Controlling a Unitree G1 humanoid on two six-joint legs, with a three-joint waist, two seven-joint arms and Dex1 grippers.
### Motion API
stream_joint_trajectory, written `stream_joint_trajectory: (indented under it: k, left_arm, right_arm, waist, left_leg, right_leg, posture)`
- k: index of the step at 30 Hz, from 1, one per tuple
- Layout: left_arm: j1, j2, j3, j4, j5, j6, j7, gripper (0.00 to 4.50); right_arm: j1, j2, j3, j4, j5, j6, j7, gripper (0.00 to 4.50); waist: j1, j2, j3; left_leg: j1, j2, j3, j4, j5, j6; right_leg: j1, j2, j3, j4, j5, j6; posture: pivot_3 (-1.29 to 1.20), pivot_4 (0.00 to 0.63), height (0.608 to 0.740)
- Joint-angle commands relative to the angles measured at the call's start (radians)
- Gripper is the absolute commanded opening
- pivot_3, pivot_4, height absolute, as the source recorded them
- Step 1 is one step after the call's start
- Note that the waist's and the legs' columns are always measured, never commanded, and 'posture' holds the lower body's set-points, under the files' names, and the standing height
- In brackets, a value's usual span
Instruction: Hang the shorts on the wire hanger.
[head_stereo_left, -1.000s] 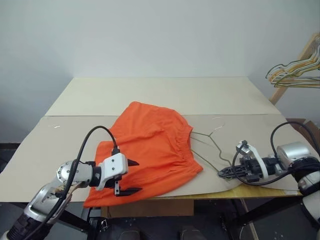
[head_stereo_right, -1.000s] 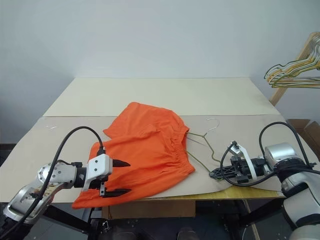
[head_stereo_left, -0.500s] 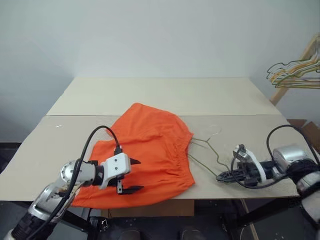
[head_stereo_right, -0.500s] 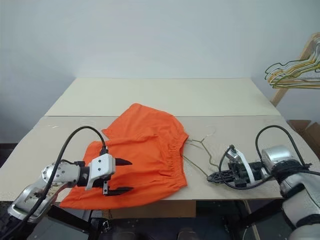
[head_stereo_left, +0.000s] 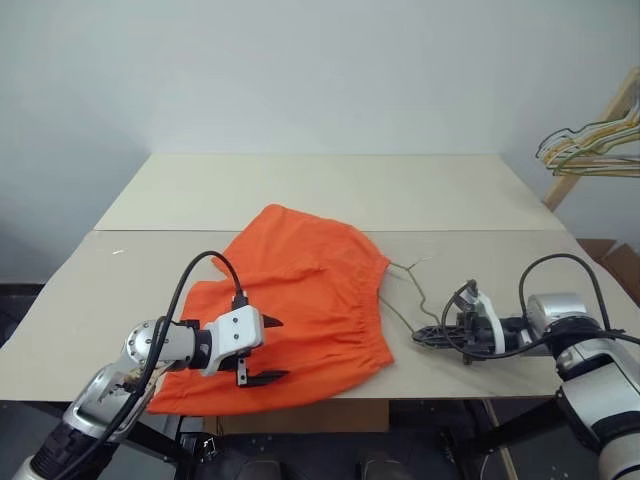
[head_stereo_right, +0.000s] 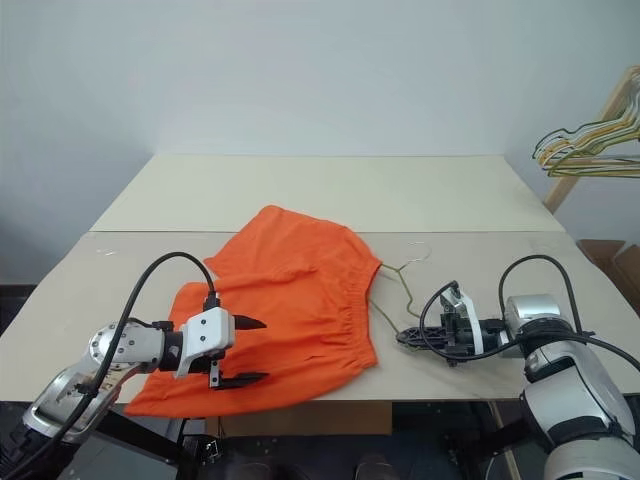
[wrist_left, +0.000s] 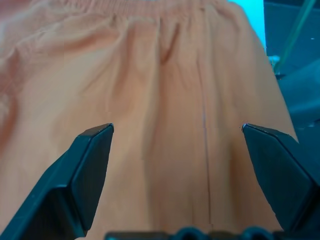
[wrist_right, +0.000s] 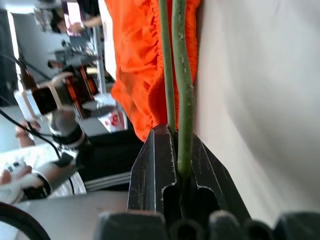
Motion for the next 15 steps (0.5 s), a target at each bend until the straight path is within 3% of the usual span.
stream_joint_trajectory:
  k: [1, 15]
  left_arm:
    - [-0.004, -0.011, 0.011, -0.018, 0.002, -0.012, 0.020, 4.48]
    - [-0.072, -0.053, -0.032, 0.033, 0.030, -0.031, 0.020, 4.48]
  right_arm:
    - [-0.007, 0.003, -0.146, -0.032, -0.027, -0.034, -0.084, 0.00]
    - [0.197, 0.016, -0.482, -0.513, -0.042, -0.002, -0.479, 0.00]
  waist:
    - [0.003, 0.000, 0.000]
    - [-0.002, 0.000, 0.000]
  left_leg:
    - [0.000, 0.000, 0.000, 0.000, 0.000, 0.000]
    - [0.000, 0.000, 0.000, 0.000, 0.000, 0.000]
  right_leg:
    - [0.000, 0.000, 0.000, 0.000, 0.000, 0.000]
    - [0.000, 0.000, 0.000, 0.000, 0.000, 0.000]
  posture:
    - [0.05, 0.000, 0.740]
    - [-0.01, 0.000, 0.740]
